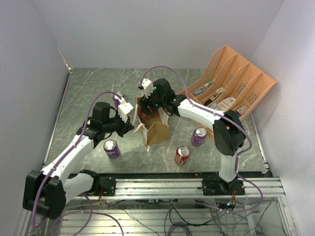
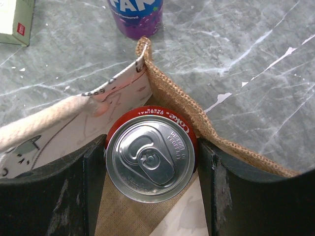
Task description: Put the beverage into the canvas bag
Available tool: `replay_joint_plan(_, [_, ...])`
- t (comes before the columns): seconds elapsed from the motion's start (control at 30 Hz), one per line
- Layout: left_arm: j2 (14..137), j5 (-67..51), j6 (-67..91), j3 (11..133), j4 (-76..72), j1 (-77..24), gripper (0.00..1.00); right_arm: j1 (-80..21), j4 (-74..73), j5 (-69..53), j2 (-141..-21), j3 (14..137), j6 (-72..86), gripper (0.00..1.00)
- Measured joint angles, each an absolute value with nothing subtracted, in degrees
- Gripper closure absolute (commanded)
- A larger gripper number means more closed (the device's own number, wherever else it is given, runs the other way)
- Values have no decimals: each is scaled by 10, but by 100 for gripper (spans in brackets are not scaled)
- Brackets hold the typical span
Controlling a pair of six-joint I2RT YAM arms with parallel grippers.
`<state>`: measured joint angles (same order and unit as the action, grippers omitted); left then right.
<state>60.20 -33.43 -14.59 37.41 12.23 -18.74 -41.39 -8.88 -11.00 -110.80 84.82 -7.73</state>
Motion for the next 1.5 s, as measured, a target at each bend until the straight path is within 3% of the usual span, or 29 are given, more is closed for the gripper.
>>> replay_joint_plan(0.3, [599,-345,-152,373,123,-187,93,-414,-80,-101,-1140,848,-50,99])
replay_joint_plan(0.73, [591,-348,-150,370,122,-187,92,-414,-68,-112,-1151,848,-40,55])
replay_joint_plan(1.1, [589,-348,-146,370,121,-187,92,-414,-68,-119,-1155,854,-53,36])
replay_joint_plan(1.5, [587,-350,-147,370,122,-187,92,-415,-88,-130,-1155,865,-75,24])
